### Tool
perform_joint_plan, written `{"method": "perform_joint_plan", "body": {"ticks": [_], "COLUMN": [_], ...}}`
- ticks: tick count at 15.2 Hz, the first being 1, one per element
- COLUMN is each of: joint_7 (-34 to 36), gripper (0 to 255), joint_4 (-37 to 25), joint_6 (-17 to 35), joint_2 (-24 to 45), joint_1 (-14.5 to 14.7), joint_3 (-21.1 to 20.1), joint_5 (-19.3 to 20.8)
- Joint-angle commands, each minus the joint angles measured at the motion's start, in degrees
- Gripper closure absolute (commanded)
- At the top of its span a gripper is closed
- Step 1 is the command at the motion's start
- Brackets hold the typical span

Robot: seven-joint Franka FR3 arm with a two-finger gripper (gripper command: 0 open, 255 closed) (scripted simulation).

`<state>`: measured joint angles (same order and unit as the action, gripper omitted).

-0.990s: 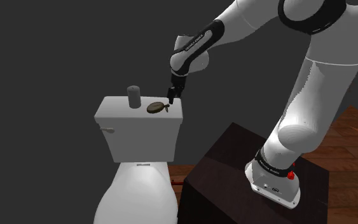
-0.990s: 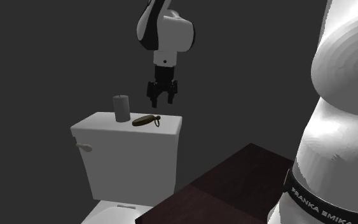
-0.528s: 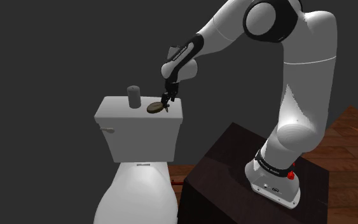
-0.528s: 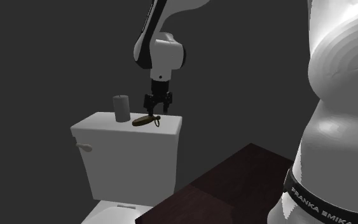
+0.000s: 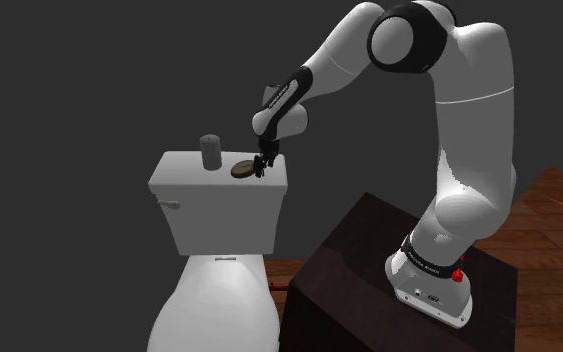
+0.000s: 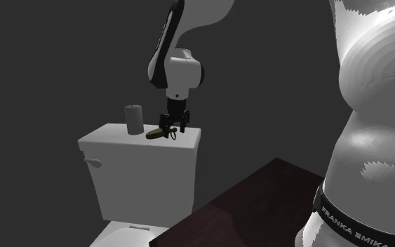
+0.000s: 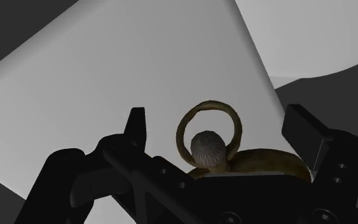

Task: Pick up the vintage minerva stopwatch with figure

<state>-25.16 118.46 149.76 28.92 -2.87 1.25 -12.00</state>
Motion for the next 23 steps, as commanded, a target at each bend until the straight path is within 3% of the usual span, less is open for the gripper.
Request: {"method": "perform_joint_plan", "body": {"ticks": [1,10,23], "joint_7": [-0.1,-0.1,1.8], "gripper": [255,255,255], "joint_4": [-0.1,0.0,0.4], "joint_6": [0.2,0.2,-7.4], "joint_2": [0.3,0.2,-7.8], "joint_1": [-0.1,0.0,0.7], "joint_3": [0.0,0.0,1.1], "joint_5": [0.0,0.0,1.7]}}
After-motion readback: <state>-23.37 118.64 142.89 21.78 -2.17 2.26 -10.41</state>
